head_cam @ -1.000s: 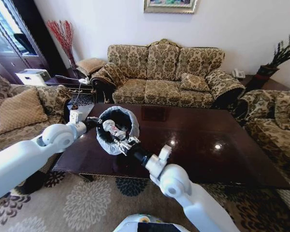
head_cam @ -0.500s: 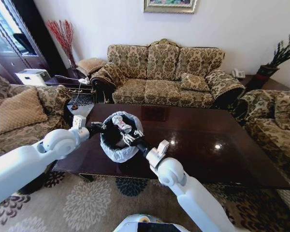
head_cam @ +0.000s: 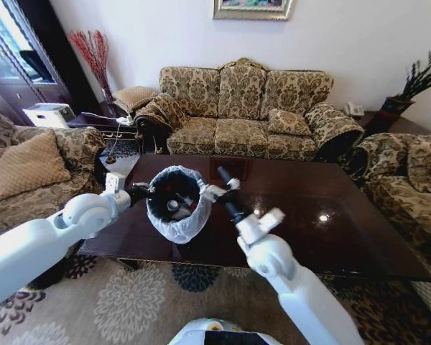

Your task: Move to the front of the table and place the trash on the table into the trash bin.

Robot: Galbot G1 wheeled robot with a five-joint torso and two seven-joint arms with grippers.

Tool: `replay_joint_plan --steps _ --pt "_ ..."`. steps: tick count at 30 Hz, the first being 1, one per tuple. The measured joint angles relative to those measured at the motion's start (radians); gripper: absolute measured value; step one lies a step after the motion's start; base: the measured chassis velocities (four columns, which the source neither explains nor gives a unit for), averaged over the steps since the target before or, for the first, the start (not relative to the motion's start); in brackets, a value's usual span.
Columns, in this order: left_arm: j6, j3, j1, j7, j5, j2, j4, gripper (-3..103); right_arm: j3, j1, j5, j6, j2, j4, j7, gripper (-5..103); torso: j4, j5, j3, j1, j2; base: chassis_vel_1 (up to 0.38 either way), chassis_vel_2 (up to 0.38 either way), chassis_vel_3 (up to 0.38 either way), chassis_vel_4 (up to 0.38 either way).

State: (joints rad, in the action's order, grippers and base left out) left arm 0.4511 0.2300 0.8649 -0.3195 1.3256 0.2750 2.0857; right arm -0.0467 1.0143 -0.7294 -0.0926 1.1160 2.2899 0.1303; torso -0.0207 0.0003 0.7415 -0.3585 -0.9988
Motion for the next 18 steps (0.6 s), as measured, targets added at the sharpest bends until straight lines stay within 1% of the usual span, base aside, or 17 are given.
replay_joint_plan --steps 1,3,4,5,6,7,8,9,10,11,12,13,14,15,16,17,18 --pt "0.000 0.000 0.000 0.000 0.000 0.000 0.000 0 0.000 0.000 0.000 0.000 0.000 0.000 0.000 100 0.0000 0.0000 0.000 0.000 0.000 0.000 0.000 0.000 0.000" --pt "0.002 0.038 0.019 -0.027 0.023 0.008 0.004 0 -0.087 0.054 -0.009 -0.037 -0.008 0.046 0.000 100 0.0000 0.0000 0.000 0.000 0.000 0.000 0.000 0.000 0.000" --pt "0.007 0.055 0.026 -0.043 0.038 0.016 0.008 0 -0.117 0.072 0.000 -0.042 -0.008 0.058 0.000 100 0.0000 0.0000 0.000 0.000 0.000 0.000 0.000 0.000 0.000" --pt "0.007 0.055 0.026 -0.043 0.038 0.016 0.008 0 -0.117 0.072 0.000 -0.042 -0.008 0.058 0.000 100 0.0000 0.0000 0.000 0.000 0.000 0.000 0.000 0.000 0.000" --pt "0.015 0.078 0.035 -0.064 0.055 0.027 0.015 0 -0.163 0.102 0.037 -0.043 -0.002 0.070 0.000 100 0.0000 0.0000 0.000 0.000 0.000 0.000 0.000 0.000 0.000" --pt "0.027 0.099 0.042 -0.089 0.071 0.042 0.021 0 -0.226 0.146 0.093 -0.045 0.005 0.072 0.000 100 -0.0005 0.0000 0.000 0.000 0.000 0.000 0.000 0.000 0.000" --pt "0.034 0.112 0.047 -0.105 0.078 0.050 0.023 0 -0.283 0.192 0.145 -0.050 0.010 0.068 0.000 100 -0.0001 0.0000 0.000 0.000 0.000 0.000 0.000 0.000 0.000" --pt "0.034 0.112 0.047 -0.105 0.078 0.050 0.023 0 -0.283 0.192 0.145 -0.050 0.010 0.068 0.000 100 -0.0001 0.0000 0.000 0.000 0.000 0.000 0.000 0.000 0.000" --pt "0.041 0.123 0.053 -0.115 0.081 0.056 0.025 0 -0.342 0.237 0.194 -0.059 0.017 0.057 0.000 100 -0.0001 -0.0003 0.000 0.000 0.000 0.000 0.000 0.000 0.000" --pt "0.055 0.149 0.068 -0.132 0.085 0.066 0.029 0 -0.424 0.299 0.257 -0.082 0.028 0.030 0.000 100 0.0002 -0.0007 0.000 0.000 0.000 0.000 0.000 0.000 0.000" --pt "0.065 0.184 0.089 -0.143 0.086 0.073 0.036 0 -0.467 0.335 0.290 -0.103 0.037 -0.001 0.000 100 0.0009 -0.0007 0.000 0.000 0.000 0.000 0.000 0.000 0.000" --pt "0.065 0.184 0.089 -0.143 0.086 0.073 0.036 0 -0.467 0.335 0.290 -0.103 0.037 -0.001 0.000 100 0.0009 -0.0007 0.000 0.000 0.000 0.000 0.000 0.000 0.000" --pt "0.086 0.270 0.141 -0.164 0.091 0.088 0.054 0 -0.509 0.366 0.310 -0.123 0.046 -0.037 0.000 100 0.0008 -0.0003 0.000 0.000 0.000 0.000 0.000 0.000 0.000" --pt "0.104 0.411 0.221 -0.182 0.093 0.115 0.078 0 -0.546 0.397 0.314 -0.133 0.054 -0.076 0.000 100 0.0009 0.0004 0.000 0.000 0.000 0.000 0.000 0.000 0.000" --pt "0.104 0.411 0.221 -0.182 0.093 0.115 0.078 0 -0.546 0.397 0.314 -0.133 0.054 -0.076 0.000 100 0.0009 0.0004 0.000 0.000 0.000 0.000 0.000 0.000 0.000" --pt "0.114 0.611 0.362 -0.194 0.081 0.163 0.109 0 -0.579 0.428 0.307 -0.141 0.060 -0.111 0.000 100 0.0004 0.0014 0.000 0.000 0.000 0.000 0.000 0.000 0.000" --pt "0.118 0.740 0.480 -0.196 0.074 0.205 0.131 0 -0.597 0.445 0.303 -0.145 0.062 -0.130 -0.001 100 0.0001 0.0009 0.000 0.000 0.000 0.000 0.000 0.000 0.000"
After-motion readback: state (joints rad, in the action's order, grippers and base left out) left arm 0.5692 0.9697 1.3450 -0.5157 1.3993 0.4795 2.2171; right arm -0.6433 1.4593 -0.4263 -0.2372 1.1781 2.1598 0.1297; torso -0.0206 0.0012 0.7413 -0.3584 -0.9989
